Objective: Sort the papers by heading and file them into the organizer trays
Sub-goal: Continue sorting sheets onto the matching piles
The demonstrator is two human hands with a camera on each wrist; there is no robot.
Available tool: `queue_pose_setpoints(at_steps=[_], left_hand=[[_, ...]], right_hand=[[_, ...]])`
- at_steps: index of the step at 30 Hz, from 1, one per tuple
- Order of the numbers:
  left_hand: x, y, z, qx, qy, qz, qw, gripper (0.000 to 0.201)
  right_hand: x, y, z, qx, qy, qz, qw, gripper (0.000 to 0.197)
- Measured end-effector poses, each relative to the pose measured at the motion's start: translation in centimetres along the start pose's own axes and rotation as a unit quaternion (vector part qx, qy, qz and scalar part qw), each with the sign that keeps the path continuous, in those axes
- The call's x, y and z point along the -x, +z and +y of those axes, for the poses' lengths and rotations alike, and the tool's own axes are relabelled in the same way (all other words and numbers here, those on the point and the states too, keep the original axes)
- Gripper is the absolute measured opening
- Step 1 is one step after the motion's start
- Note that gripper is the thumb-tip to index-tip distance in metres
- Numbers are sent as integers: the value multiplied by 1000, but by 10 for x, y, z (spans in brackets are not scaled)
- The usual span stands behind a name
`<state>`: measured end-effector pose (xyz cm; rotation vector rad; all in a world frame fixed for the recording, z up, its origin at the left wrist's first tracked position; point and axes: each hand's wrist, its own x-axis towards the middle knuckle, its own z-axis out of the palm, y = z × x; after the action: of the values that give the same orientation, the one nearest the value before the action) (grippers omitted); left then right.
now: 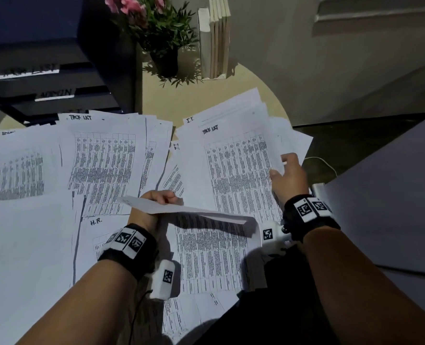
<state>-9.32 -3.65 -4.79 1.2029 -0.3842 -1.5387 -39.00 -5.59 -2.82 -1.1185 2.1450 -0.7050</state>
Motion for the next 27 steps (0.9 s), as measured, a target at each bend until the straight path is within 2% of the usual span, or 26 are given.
queue_pose_setpoints(at_steps=[2, 4, 6, 8, 11, 13, 15, 16, 19, 22, 24, 26, 27], left_hand=[[-6, 6, -1, -1, -5, -3, 1000, 48], [-11, 12, 1, -9, -17, -7, 1000, 56], [-12, 20, 5, -16, -35, -10, 999, 50], [-14, 23, 9, -22, -46, 6, 999, 42], [-22, 18, 10, -67, -52, 63, 994, 4], [-25, 12, 9, -93, -40, 76, 992, 26], [-21, 11, 9, -109, -22, 87, 990, 35], [-20, 9, 9, -124, -8, 90, 988, 35], [-18, 4, 11, -157, 12, 105, 982, 44], [-15, -3, 9, -158, 13, 111, 981, 55], [-11, -4, 10, -165, 13, 92, 982, 56], [-11, -4, 9, -184, 8, 65, 981, 52], [-12, -3, 10, -207, 15, 64, 976, 42]], right_hand=[[2, -2, 4, 7, 2, -6, 1000, 25], [4, -4, 5, 34, -32, 14, 999, 21], [6, -5, 6, 15, -89, 36, 995, 12], [8, -5, 5, -54, -97, 18, 994, 6], [16, 1, 4, -132, -81, -38, 987, 16], [22, 9, 2, -151, -73, -94, 981, 19], [24, 16, 0, -135, -70, -130, 980, 23], [22, 18, 0, -118, -73, -121, 983, 25], [8, 23, 1, 1, -54, -33, 998, 14], [0, 33, -4, 122, 10, -22, 992, 63], [-2, 38, -10, 136, 36, -29, 990, 75], [-5, 38, -14, 115, 56, -49, 991, 64], [-7, 37, -14, 105, 55, -60, 991, 49]])
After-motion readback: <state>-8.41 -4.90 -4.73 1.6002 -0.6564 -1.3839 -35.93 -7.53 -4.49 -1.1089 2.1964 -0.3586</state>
